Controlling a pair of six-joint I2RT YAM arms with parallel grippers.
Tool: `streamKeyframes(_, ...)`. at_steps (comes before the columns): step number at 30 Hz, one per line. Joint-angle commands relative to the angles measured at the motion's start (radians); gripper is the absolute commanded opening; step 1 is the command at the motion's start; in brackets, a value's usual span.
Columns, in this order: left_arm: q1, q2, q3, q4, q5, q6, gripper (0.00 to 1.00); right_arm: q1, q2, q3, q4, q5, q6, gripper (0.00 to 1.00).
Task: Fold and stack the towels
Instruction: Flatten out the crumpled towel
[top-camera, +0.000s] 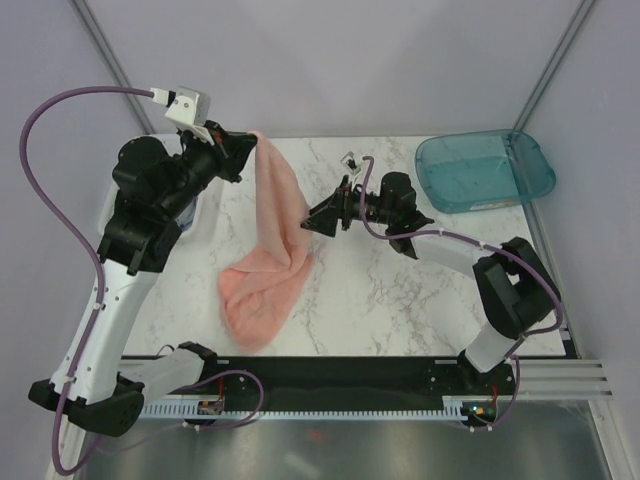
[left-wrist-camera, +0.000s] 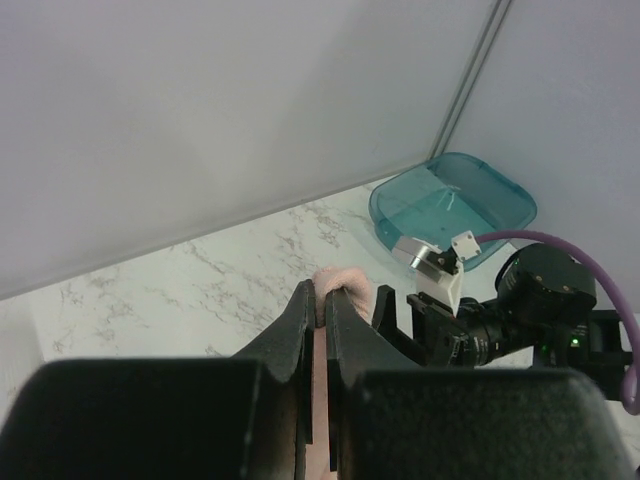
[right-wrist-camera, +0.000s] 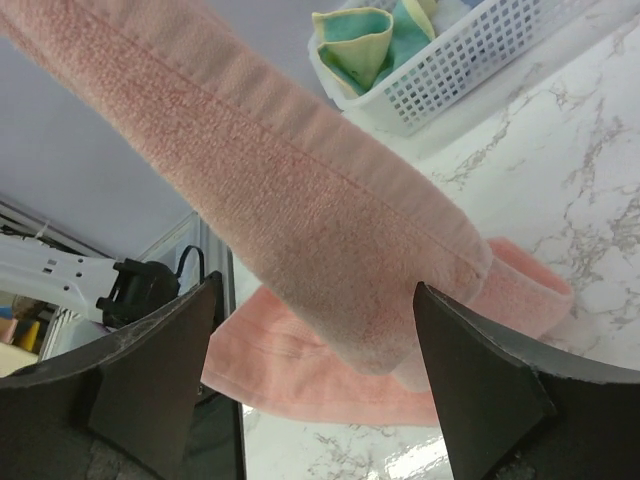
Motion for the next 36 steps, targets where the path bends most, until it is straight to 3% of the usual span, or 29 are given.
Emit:
streamKeyframes(1, 0.003, -0.043, -0.01, 0.058, 0.022, 0.04, 0.02, -0.024, 0.065, 0.065, 0.176, -0.152, 0.106, 0.9)
streamKeyframes(7, 0.003, -0.058, -0.018, 0.058, 0.022, 0.04, 0.02, -0.059, 0.176, 0.059, 0.467, -0.198, 0.347, 0.95)
streamKeyframes(19, 0.003, -0.052, -0.015, 0.058, 0.022, 0.04, 0.02, -0.059, 0.369, 0.115, 0.823, -0.206, 0.646, 0.98)
streamKeyframes(27, 0.003, -0.06, -0.016, 0.058, 0.022, 0.04, 0.02, -0.059, 0.444, 0.151, 0.871, -0.196, 0.698, 0.98)
streamKeyframes(34, 0.003, -0.057, -0.032, 0.058, 0.022, 0.04, 0.02, -0.061, 0.49, 0.183, 1.139, -0.182, 0.914, 0.97)
streamKeyframes(36, 0.003, -0.057, -0.041, 0.058, 0.022, 0.04, 0.02, -0.058, 0.481, 0.178, 1.138, -0.179, 0.905, 0.97)
